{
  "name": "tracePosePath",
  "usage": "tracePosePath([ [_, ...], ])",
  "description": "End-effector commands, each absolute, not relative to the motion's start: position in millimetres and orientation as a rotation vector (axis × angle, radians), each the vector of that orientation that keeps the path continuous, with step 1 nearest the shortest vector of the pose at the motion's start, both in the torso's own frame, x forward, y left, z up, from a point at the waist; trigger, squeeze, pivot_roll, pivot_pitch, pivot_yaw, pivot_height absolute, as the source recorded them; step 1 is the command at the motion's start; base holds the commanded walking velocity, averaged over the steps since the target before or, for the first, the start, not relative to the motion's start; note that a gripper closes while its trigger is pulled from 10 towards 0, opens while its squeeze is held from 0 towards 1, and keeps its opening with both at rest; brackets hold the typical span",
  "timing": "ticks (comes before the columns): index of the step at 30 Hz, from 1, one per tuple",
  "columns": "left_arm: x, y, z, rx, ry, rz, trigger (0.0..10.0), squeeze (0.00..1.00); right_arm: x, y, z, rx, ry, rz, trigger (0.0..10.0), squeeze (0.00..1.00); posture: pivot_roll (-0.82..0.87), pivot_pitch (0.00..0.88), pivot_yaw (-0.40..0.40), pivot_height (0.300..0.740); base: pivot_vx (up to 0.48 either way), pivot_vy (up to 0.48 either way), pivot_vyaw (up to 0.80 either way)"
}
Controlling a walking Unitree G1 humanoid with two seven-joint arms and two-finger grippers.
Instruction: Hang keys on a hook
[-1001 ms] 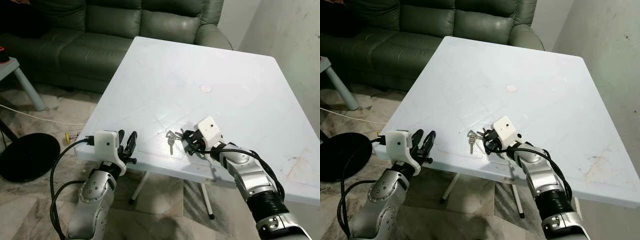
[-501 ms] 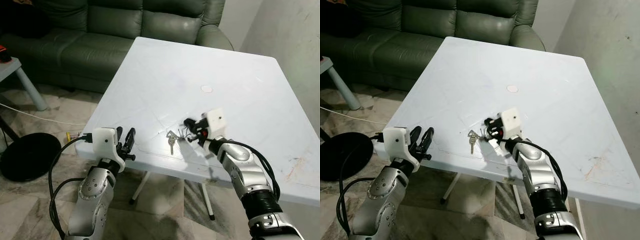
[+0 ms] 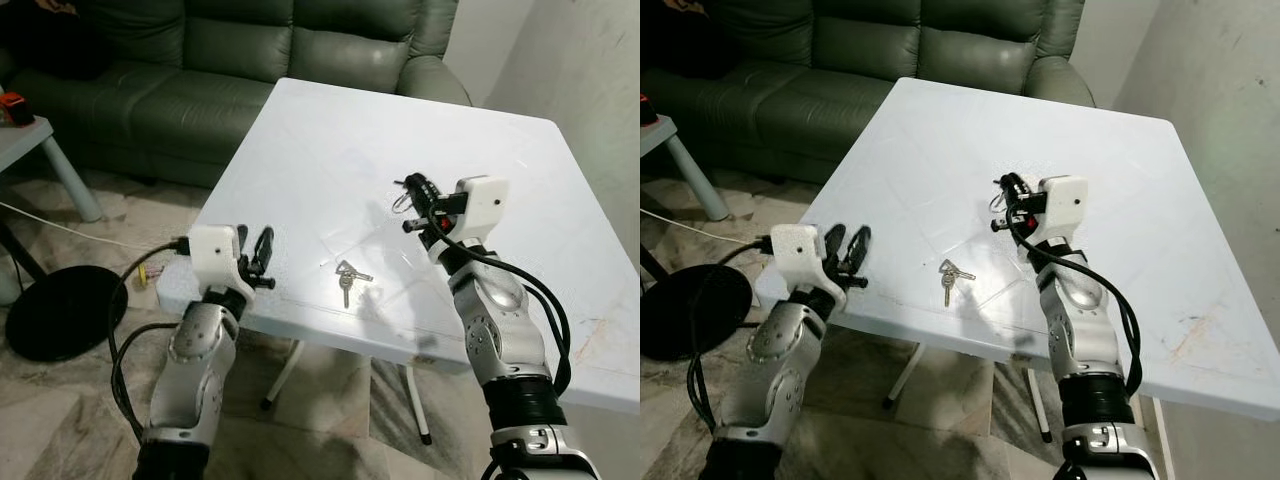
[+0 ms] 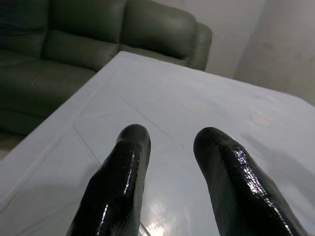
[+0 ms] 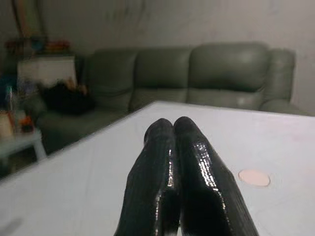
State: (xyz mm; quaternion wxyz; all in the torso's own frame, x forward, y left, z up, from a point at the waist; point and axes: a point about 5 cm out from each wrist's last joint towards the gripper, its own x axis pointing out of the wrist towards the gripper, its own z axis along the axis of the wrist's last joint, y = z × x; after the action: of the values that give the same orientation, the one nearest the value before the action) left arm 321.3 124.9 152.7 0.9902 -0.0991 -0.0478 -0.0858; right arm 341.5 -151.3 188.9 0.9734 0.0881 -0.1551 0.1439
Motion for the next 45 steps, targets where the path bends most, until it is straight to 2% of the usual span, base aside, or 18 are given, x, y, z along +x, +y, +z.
tracePosePath([
  [1, 328.9, 130.0, 162.9, -0.240, -0.115, -0.160, 10.0, 0.00, 336.3, -159.3, 201.2, 0.189, -0.384, 0.264, 10.0, 0.00, 0.13, 0.024, -0.078, 0.740, 0.000, 0.000, 0.00],
  [6, 338.5, 140.3, 173.3, -0.270, -0.136, -0.158, 10.0, 0.00, 330.6, -172.1, 194.6, 0.125, -0.359, 0.149, 10.0, 0.00, 0.12, 0.021, -0.071, 0.740, 0.000, 0.000, 0.00],
  [10, 341.0, 150.3, 174.5, -0.264, -0.149, -0.162, 10.0, 0.00, 319.7, -179.3, 178.7, 0.153, -0.320, 0.109, 10.0, 0.00, 0.12, 0.009, -0.059, 0.740, 0.000, 0.000, 0.00],
  [14, 337.1, 154.1, 170.1, -0.175, -0.145, -0.168, 10.0, 0.00, 312.4, -178.6, 177.4, 0.180, -0.320, 0.086, 10.0, 0.00, 0.12, 0.000, -0.055, 0.740, 0.000, 0.000, 0.00],
  [23, 329.4, 156.3, 170.9, -0.126, -0.179, -0.203, 10.0, 0.00, 300.6, -172.0, 180.3, 0.083, -0.351, 0.090, 10.0, 0.00, 0.11, 0.000, -0.054, 0.740, 0.000, 0.000, 0.00],
  [31, 322.4, 155.5, 162.3, -0.135, -0.168, -0.194, 10.0, 0.00, 291.6, -172.2, 168.0, 0.081, -0.309, 0.080, 10.0, 0.00, 0.10, 0.000, -0.047, 0.740, 0.000, 0.000, 0.00],
  [45, 325.6, 149.5, 160.9, -0.099, -0.157, -0.238, 10.0, 0.00, 295.6, -174.7, 167.6, 0.055, -0.291, 0.072, 10.0, 0.00, 0.10, 0.000, -0.036, 0.740, 0.000, 0.000, 0.00],
])
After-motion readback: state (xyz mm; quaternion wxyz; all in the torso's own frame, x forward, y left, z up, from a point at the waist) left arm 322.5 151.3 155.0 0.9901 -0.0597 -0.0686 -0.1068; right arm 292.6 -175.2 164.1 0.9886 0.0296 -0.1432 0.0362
